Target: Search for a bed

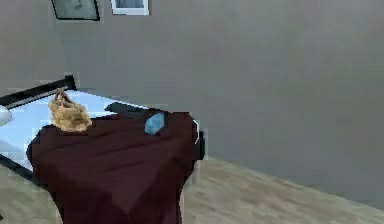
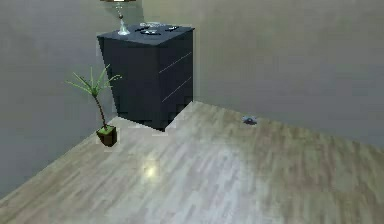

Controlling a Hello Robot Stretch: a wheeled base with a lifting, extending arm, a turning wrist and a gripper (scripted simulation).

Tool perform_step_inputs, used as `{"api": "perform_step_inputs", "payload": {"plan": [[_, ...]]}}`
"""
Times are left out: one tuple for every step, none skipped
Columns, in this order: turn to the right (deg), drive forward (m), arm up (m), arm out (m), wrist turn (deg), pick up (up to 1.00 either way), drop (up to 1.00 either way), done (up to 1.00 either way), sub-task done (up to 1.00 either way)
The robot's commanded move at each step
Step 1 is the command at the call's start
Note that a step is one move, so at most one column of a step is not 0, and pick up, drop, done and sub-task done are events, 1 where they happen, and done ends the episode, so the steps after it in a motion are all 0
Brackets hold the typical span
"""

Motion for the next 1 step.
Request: {"api": "perform_step_inputs", "payload": {"plan": [[-30.0, 0.00, 0.00, 0.00, 0.0, 0.00, 0.00, 0.00, 0.00]]}}
